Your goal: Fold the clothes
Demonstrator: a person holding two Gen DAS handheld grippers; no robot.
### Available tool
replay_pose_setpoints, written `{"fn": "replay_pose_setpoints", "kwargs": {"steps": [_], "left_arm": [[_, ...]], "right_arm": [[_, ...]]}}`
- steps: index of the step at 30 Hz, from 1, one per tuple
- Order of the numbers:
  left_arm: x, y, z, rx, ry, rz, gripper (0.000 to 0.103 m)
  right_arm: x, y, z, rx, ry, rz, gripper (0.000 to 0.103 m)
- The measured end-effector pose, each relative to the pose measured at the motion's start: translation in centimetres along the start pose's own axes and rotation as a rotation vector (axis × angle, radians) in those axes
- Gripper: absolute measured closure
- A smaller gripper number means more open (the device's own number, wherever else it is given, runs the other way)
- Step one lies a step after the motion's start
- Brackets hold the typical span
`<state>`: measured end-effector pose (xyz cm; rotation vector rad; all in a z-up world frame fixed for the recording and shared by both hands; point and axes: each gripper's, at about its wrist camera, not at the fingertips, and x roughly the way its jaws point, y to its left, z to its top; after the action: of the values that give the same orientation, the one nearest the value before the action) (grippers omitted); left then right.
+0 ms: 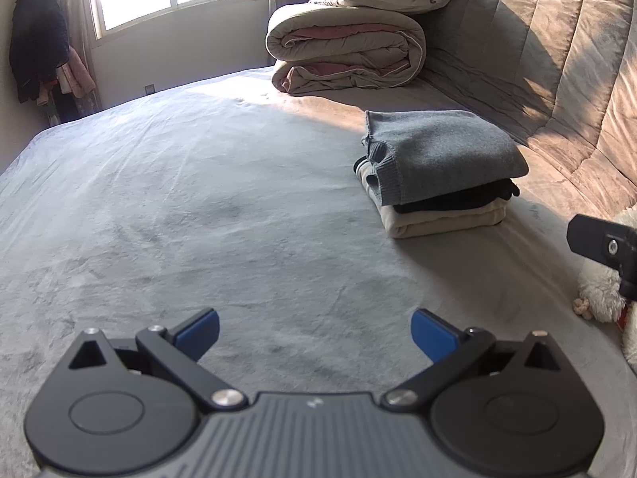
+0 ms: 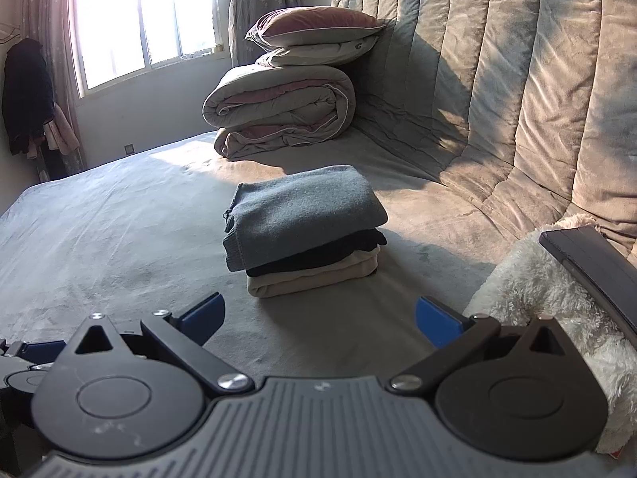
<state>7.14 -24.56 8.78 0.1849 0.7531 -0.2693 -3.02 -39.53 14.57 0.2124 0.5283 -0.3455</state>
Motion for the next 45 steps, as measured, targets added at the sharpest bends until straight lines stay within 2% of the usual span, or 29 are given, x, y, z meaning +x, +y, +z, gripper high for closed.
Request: {"fn": "replay_pose_setpoints", "kwargs": {"steps": [9,31,34,42,45], "left_arm": [[-0.3,-0.3,-0.2,0.015,0.003,0.01,0.001],[-0.9,-0.2,-0.4,-0.001,0.024,-0.042,0.0],[-1.4,0.1,-0.7,0.002,0.035,-0.029,0.0],[-5.6,1.6,-1.8,0.019,0.04,-0.061,0.001],[-7.4,2.5,-2.4,0.024,0.03,-0.058,0.0]], "right_arm": [[0.0,-0.1,0.1,0.008,0.008,0.015,0.0],[0.0,0.0,0.2,0.02,0.015,0.015,0.0],[-0.3,0.5,0.3,-0.002,0.009,0.02,0.0],[-3.1,1.4,0.4,0.019,0.016,0.099,0.0],[-5.3,2.3,0.4,-0.009,-0.001,0.071,0.0]]}}
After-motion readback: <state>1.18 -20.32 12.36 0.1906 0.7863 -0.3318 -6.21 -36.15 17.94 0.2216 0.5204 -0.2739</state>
